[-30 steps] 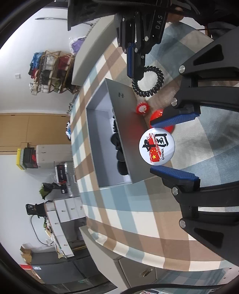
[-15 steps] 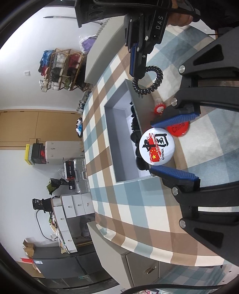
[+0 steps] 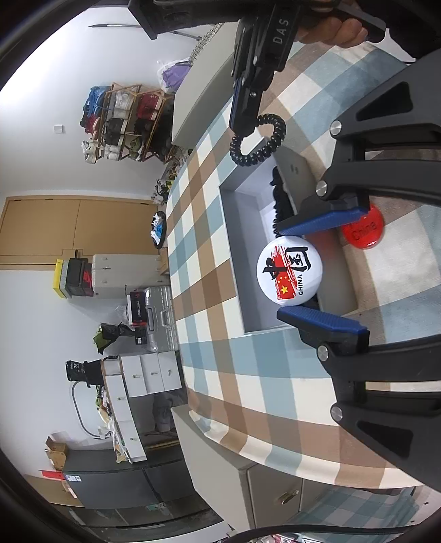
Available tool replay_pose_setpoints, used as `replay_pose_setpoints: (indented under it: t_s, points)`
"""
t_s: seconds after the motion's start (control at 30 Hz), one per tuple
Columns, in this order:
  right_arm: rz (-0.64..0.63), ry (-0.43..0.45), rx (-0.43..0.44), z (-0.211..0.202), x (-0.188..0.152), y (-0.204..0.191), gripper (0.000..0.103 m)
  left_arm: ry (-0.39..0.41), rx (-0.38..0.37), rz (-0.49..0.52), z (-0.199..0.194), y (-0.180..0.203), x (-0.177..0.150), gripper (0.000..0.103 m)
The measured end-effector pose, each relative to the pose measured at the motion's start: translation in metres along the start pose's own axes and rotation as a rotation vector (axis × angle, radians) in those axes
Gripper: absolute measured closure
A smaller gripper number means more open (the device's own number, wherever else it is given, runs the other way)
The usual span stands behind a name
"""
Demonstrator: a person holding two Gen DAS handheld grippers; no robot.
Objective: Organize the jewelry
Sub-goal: 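Carry the badge over the grey box with the left tool while the right carries the bracelet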
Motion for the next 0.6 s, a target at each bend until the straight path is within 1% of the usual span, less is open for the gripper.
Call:
replay_pose_setpoints:
  t_s: [0.33,0.53,0.6]
  points:
    - [0.004,0.021,-0.006,0.001,0.014,-0.005,0.094,0.013,0.008,-0.005,0.004,0.0,0.012,0.066]
    - [0.011,0.012,-0.023,0.013,0.021,-0.002,0.094,0.011,-0.003,-0.022,0.014,-0.002,0.021,0.066]
    - [0.024,0.009,-0.026,0.017,0.023,0.001,0.094,0.016,0.005,-0.031,0.018,-0.005,0.024,0.066]
Point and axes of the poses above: each gripper's, at about its wrist camera, not at the fingertips, and z roughly the way its jaws point, y to its right, x to its top, the point moved 8 cm from there along z, roughly the way its jaws point, and after that the axes turned 7 degrees about -x, right-handed, at the moved point
